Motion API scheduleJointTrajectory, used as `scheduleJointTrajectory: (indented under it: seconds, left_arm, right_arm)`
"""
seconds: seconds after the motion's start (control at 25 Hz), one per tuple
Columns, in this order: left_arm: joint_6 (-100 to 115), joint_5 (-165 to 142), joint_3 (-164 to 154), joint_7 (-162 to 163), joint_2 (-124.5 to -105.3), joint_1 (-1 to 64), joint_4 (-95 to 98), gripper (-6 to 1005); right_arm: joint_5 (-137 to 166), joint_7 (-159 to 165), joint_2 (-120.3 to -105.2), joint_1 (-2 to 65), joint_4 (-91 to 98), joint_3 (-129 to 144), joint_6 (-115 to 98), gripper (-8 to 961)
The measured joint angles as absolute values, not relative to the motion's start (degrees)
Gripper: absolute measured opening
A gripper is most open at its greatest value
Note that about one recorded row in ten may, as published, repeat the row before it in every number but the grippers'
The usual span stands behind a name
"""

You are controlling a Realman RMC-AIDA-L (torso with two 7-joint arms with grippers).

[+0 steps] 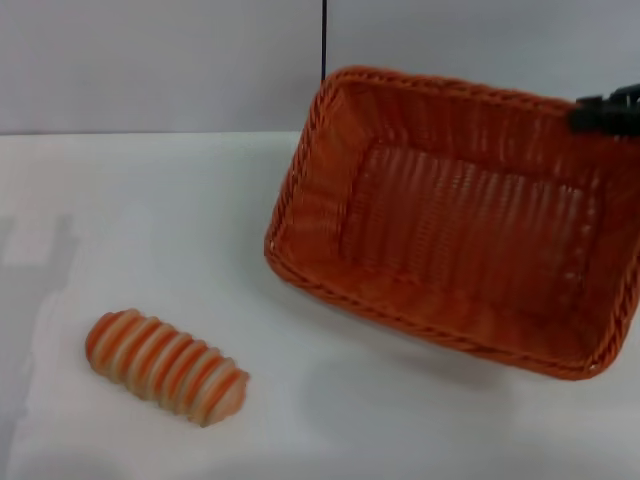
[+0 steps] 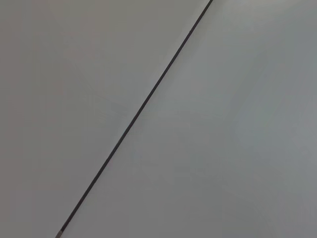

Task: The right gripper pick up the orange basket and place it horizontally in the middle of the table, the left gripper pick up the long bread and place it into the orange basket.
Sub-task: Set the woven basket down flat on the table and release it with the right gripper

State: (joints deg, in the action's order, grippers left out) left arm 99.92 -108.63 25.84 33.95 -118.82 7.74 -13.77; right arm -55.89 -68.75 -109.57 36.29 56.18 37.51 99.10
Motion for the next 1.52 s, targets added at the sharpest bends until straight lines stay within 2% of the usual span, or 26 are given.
scheduleJointTrajectory:
  seconds: [0.04,0.36,0.44,0.52,0.64,0.72,0.96,1.24,1.52]
  left_arm:
    - [99.92,-108.63,25.84,33.96,-118.83,7.74,-13.90,831]
    - [99.92,-108.63,25.84,33.99,-118.83,8.12,-14.06,831]
    - [99.92,-108.62,25.84,34.01,-118.82,8.25,-14.06,831]
    - [99.92,-108.63,25.84,34.01,-118.83,8.25,-14.06,831]
    - [99.82,-108.61,25.84,34.02,-118.82,8.33,-14.06,832]
    - [99.73,-108.65,25.84,34.02,-118.83,8.37,-14.07,832]
    - [99.55,-108.62,25.84,34.02,-118.83,8.50,-14.07,832]
    - [99.44,-108.72,25.06,34.02,-118.85,8.52,-14.16,833]
    - [99.39,-108.72,24.62,34.02,-118.91,8.53,-14.75,833]
  right_arm:
    - [-59.28,-69.61,-108.76,35.49,55.99,37.50,99.89,161]
    - [-65.00,-71.95,-107.02,33.72,57.07,37.28,104.61,167]
    - [-66.21,-73.67,-105.81,33.39,57.37,37.46,106.88,168]
    - [-66.66,-74.04,-105.45,33.30,57.47,37.71,107.27,170]
    - [-70.62,-77.04,-103.86,32.56,57.03,42.56,107.48,173]
    - [-71.60,-78.22,-103.69,32.56,56.59,44.43,107.54,175]
    - [-69.96,-83.04,-104.67,35.88,50.67,51.06,107.16,180]
    - [-63.53,-88.30,-106.80,40.98,43.58,51.83,105.72,187]
    - [-62.44,-89.83,-107.34,42.29,42.30,52.17,104.87,193]
